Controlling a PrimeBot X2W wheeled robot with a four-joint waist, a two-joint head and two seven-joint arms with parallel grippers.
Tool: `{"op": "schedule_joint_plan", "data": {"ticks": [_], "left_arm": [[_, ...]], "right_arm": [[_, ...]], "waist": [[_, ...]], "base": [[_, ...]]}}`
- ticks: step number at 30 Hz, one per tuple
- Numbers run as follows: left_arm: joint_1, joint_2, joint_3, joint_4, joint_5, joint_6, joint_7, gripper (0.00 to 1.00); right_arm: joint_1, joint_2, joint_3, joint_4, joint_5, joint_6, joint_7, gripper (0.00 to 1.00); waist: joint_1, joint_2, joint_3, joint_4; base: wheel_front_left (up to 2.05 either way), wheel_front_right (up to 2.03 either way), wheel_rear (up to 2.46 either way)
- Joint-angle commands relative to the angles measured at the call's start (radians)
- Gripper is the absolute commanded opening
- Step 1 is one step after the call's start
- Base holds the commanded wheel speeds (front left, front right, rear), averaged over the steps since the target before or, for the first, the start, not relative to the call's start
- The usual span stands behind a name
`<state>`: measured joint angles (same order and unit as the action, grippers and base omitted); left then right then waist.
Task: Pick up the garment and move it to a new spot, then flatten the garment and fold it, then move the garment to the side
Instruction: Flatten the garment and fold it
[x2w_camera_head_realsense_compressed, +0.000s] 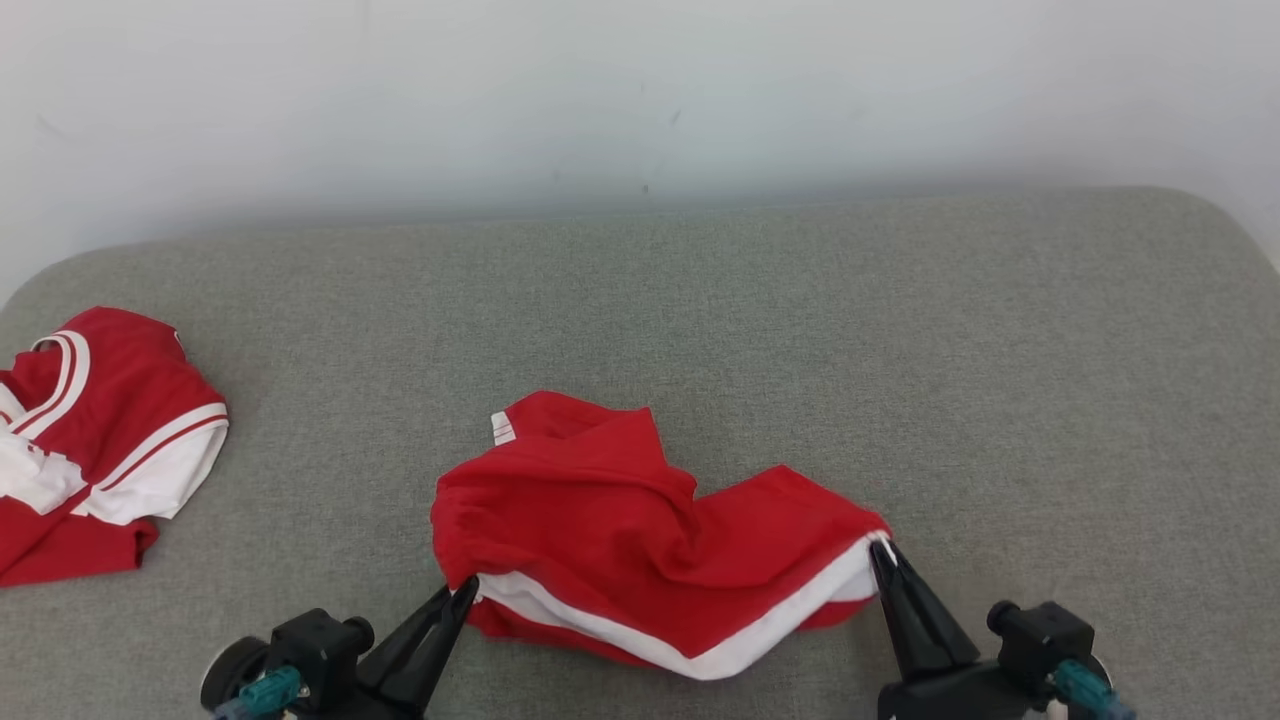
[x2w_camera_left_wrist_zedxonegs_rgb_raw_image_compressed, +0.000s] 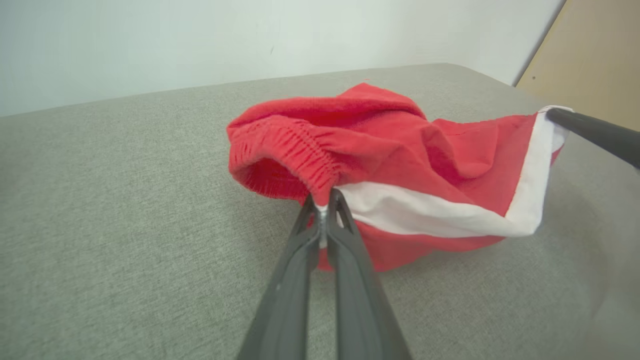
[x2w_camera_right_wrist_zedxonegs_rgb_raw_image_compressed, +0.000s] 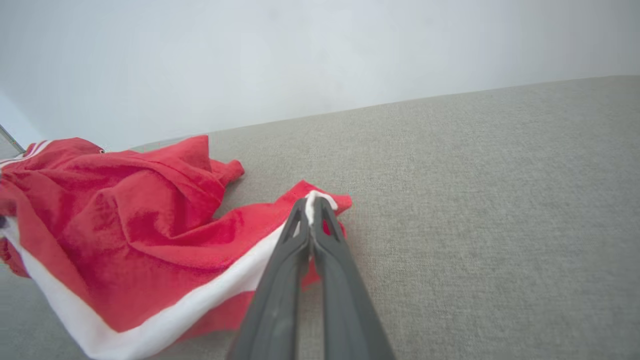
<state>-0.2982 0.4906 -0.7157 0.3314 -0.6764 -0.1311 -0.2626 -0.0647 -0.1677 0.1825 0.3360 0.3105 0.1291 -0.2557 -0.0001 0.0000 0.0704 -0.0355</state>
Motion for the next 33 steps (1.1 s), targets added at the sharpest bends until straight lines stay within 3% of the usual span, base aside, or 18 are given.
{"op": "schedule_joint_plan", "data": {"ticks": [1, 8, 17, 18, 24, 33], "left_arm": [[-0.003, 0.005, 0.011, -0.015, 0.014, 0.001, -0.003, 0.00], [-0.165, 0.041, 0.007, -0.093, 0.012, 0.001, 0.011, 0.00], [-0.666, 0.077, -0.073, -0.118, -0.149, 0.001, 0.164, 0.00], [-0.666, 0.077, -0.073, -0.118, -0.149, 0.001, 0.164, 0.00], [-1.025, 0.057, -0.111, -0.010, -0.289, 0.001, 0.264, 0.00], [-1.482, 0.025, -0.151, 0.201, -0.386, 0.001, 0.273, 0.00]], "right_arm": [[-0.002, 0.002, -0.002, -0.019, 0.011, 0.003, -0.003, 0.00], [-0.150, -0.039, -0.002, -0.102, 0.085, 0.003, 0.048, 0.00], [-0.601, -0.103, -0.048, -0.061, 0.241, 0.003, 0.109, 0.00], [-0.601, -0.103, -0.048, -0.061, 0.241, 0.003, 0.109, 0.00], [-0.971, -0.117, -0.079, 0.036, 0.327, 0.003, 0.172, 0.00], [-1.508, -0.118, -0.105, 0.272, 0.347, 0.003, 0.228, 0.00]], "waist": [[0.0001, 0.0000, 0.001, 0.001], [0.0001, 0.0000, 0.044, -0.012], [0.0001, 0.0000, 0.224, -0.033], [0.0001, 0.0000, 0.224, -0.033], [0.0001, 0.0000, 0.355, -0.053], [0.0001, 0.0000, 0.503, -0.086]], "base": [[0.00, 0.00, 0.00], [0.00, 0.00, 0.00], [0.00, 0.00, 0.00], [0.00, 0.00, 0.00], [0.00, 0.00, 0.00], [0.00, 0.00, 0.00]]}}
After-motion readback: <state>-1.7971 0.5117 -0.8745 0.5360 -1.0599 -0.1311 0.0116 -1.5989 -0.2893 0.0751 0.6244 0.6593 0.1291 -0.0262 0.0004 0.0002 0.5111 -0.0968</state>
